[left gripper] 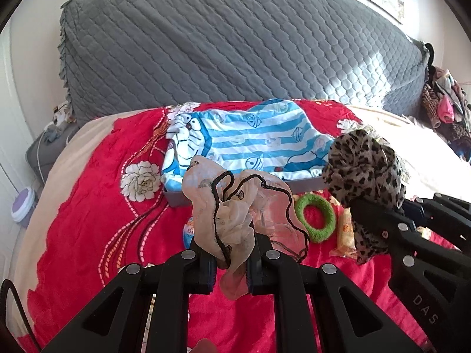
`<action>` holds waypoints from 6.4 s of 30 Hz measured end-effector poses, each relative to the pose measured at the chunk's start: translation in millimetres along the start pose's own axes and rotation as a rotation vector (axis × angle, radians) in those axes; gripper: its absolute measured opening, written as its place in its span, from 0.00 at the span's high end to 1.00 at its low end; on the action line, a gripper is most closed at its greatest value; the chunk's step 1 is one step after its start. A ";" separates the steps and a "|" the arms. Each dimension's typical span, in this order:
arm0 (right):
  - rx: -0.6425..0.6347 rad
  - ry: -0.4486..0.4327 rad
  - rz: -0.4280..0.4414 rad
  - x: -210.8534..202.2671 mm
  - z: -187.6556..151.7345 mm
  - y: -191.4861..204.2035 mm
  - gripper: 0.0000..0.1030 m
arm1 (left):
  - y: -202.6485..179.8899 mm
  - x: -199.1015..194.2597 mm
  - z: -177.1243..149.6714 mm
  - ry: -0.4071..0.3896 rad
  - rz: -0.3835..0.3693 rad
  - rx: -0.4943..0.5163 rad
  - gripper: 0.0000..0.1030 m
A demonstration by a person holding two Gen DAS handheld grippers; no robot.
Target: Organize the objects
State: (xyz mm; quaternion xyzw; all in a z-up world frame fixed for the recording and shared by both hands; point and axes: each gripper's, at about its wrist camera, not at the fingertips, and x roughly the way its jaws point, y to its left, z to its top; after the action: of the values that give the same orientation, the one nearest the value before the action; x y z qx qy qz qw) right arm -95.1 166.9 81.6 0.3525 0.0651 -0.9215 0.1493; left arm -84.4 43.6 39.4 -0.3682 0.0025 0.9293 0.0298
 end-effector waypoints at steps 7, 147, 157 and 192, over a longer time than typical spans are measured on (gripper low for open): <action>0.005 -0.032 -0.013 0.9 13.8 -5.3 0.84 | -2.8 6.6 10.3 -0.008 0.026 -0.003 0.86; 0.076 0.189 0.005 222.8 56.6 -67.2 0.46 | 22.0 209.8 72.3 0.122 0.054 -0.053 0.44; 0.076 0.174 0.002 217.1 58.6 -68.2 0.45 | 24.1 202.7 69.9 0.125 0.059 -0.052 0.37; -0.009 0.231 -0.024 153.7 47.4 -47.4 0.38 | 29.9 136.8 57.6 0.115 0.022 -0.075 0.26</action>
State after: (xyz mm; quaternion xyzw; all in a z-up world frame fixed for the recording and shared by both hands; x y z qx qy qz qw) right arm -248.9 165.8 14.7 0.4550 0.0903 -0.8761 0.1313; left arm -225.0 22.6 -12.8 -0.4220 -0.0266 0.9062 0.0057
